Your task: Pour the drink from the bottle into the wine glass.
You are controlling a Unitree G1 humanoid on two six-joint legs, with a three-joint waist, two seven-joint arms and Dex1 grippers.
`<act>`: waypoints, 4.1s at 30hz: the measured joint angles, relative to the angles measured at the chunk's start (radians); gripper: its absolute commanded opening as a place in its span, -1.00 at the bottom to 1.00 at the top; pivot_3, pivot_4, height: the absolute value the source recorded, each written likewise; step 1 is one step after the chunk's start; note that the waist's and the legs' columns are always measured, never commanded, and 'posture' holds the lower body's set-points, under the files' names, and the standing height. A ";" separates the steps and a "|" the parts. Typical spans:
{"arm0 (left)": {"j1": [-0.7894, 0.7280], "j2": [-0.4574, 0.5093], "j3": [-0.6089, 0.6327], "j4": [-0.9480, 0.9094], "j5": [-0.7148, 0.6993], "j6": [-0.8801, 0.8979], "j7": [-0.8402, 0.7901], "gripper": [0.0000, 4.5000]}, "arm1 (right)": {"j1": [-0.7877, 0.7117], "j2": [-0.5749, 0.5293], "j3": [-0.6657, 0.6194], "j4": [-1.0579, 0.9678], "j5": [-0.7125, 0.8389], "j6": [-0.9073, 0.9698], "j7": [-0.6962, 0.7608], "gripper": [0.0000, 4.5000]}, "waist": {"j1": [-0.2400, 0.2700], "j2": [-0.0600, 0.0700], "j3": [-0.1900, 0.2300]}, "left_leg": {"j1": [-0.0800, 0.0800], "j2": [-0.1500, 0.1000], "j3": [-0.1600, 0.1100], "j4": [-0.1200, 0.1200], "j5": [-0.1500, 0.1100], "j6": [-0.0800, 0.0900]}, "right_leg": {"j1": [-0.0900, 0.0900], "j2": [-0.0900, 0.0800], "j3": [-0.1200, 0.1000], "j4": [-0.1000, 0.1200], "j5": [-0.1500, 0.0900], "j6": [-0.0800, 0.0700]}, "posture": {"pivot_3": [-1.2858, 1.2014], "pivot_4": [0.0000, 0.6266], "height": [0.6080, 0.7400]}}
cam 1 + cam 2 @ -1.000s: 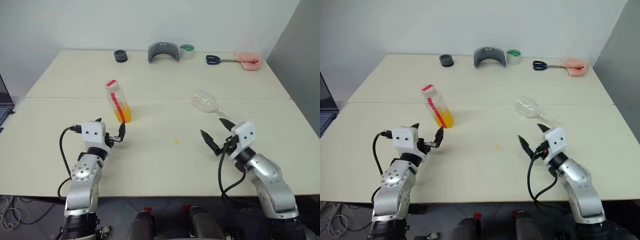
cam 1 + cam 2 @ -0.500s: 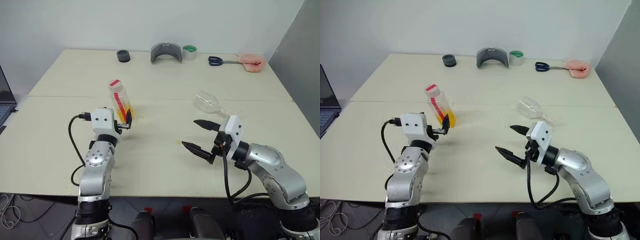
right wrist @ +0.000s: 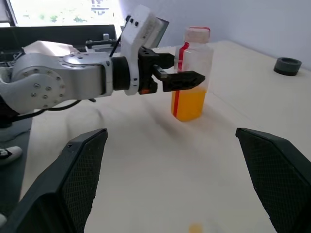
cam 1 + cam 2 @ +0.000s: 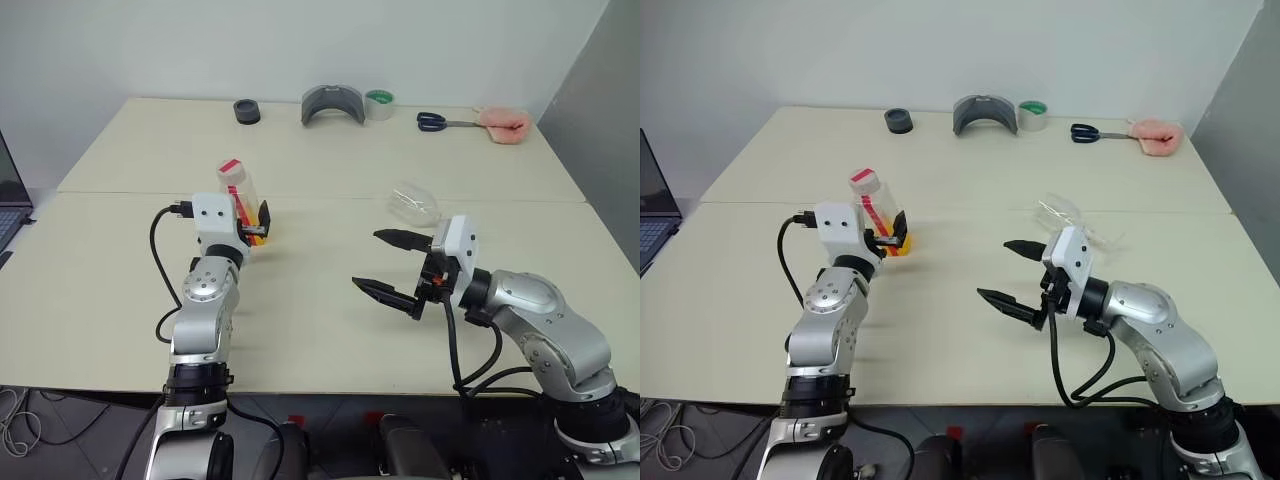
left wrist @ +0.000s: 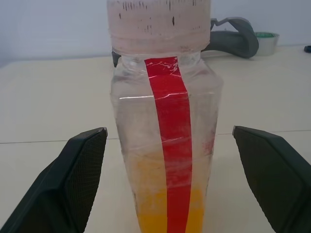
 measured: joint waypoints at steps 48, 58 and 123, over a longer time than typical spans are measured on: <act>-0.102 -0.011 -0.087 0.103 -0.101 -0.063 -0.227 -0.18 | -0.042 0.055 -0.084 -0.025 0.081 0.103 -0.114 1.00 | 0.006 0.000 0.000 | -0.002 -0.001 0.000 0.000 0.000 -0.001 | 0.000 -0.001 0.000 -0.001 0.000 0.000 | 0.03 -0.52 1.00; -0.206 0.106 -0.310 0.020 -0.241 0.018 -0.805 -0.18 | -0.159 0.123 -0.109 -0.113 0.132 0.286 -0.398 1.00 | -0.007 0.002 0.001 | 0.000 0.001 0.001 -0.001 0.000 0.000 | -0.001 0.002 0.001 0.000 0.000 0.000 | 0.03 -0.52 1.00; -0.343 0.152 -0.279 0.258 -0.273 -0.031 -1.117 -0.19 | -0.187 0.271 0.080 -0.108 -0.182 0.306 -0.604 1.00 | -0.002 0.006 0.005 | -0.006 0.000 0.001 0.000 0.000 0.000 | -0.007 0.000 0.002 0.000 0.000 0.000 | 0.03 -0.52 1.00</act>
